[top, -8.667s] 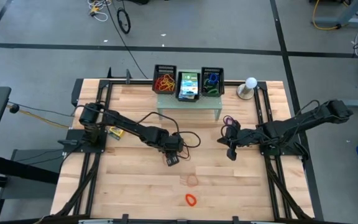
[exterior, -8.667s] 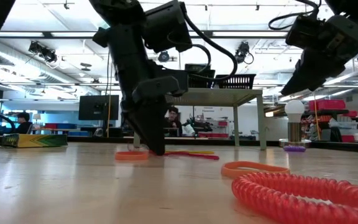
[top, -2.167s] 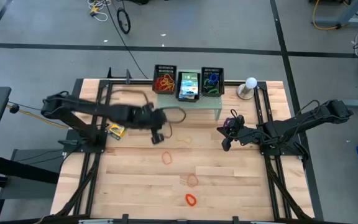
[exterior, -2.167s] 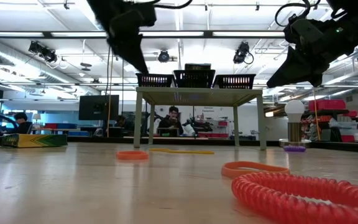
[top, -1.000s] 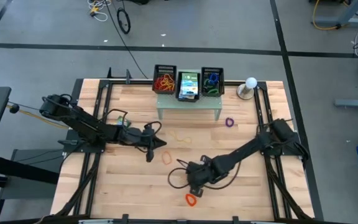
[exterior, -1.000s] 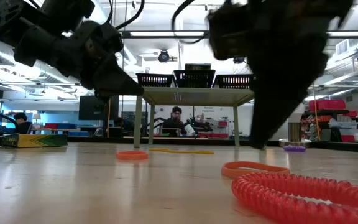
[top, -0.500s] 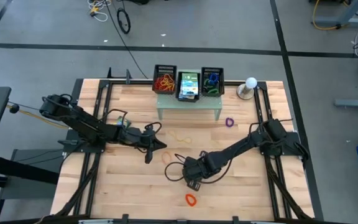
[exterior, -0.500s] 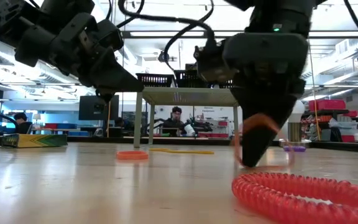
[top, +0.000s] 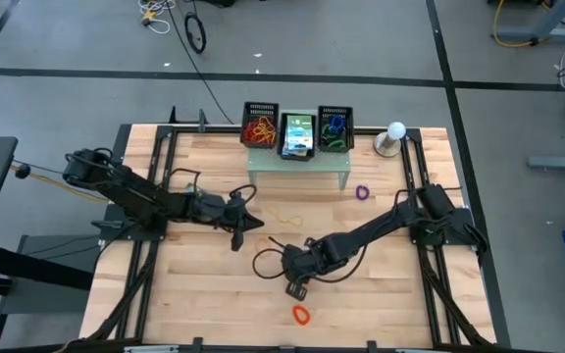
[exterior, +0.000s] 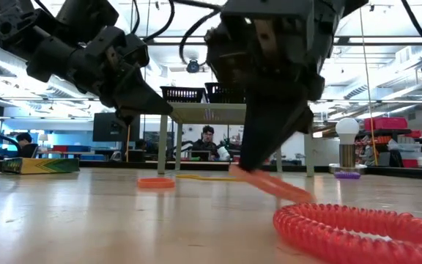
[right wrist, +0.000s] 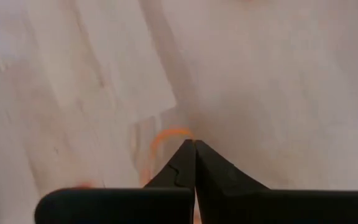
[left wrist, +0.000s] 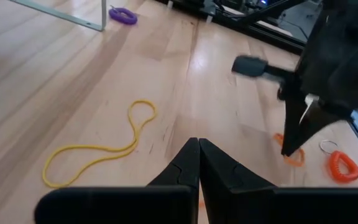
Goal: Pick & Place Office Desk Supplies
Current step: Put the orange rubber band into the left black bin on the shelf
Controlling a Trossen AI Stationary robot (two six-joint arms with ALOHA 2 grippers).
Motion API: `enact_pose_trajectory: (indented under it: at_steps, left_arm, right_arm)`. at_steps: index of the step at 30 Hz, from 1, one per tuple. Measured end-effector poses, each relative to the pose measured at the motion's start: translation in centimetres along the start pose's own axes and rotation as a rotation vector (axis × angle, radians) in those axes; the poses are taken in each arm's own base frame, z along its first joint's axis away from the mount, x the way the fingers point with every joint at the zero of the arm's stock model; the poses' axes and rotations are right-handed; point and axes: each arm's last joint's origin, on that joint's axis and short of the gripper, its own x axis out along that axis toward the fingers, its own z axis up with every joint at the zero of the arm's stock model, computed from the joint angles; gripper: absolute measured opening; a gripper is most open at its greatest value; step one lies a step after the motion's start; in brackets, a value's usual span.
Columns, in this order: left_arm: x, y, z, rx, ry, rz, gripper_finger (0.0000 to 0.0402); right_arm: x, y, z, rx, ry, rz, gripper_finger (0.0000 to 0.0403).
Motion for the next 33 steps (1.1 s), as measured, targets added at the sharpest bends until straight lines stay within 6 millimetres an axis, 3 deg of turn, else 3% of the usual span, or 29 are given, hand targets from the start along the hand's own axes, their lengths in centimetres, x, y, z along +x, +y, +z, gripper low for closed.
enact_pose_trajectory:
  at_steps: [7,11,16,21,28,33]
  left_arm:
    - [0.1,0.7,0.4,0.005,0.004,-0.062,0.0009]
    - [0.1,0.7,1.0,-0.033,0.007,-0.219,0.0023]
    - [0.1,0.8,1.4,-0.134,0.009,-0.259,0.006]
    - [0.4,0.2,3.1,-0.244,-0.08,-0.285,0.0114]
    - [0.9,-0.1,5.4,-0.368,-0.232,-0.106,0.0195]
    - [1.3,-0.8,6.5,-0.349,-0.252,-0.007,0.0233]
  right_arm:
    - [-2.6,-0.1,0.2,0.062,-0.056,-0.051,0.0002]
    - [-4.9,0.0,0.2,0.16,-0.162,-0.132,0.0001]
    - [-7.3,-1.1,0.7,0.234,-0.266,-0.226,0.0001]
    - [-9.0,-3.0,2.5,0.246,-0.33,-0.263,0.0001]
    - [-12.5,-6.3,5.8,0.185,-0.439,-0.275,0.0]
    - [-14.5,-7.6,7.2,0.11,-0.511,-0.253,0.0]
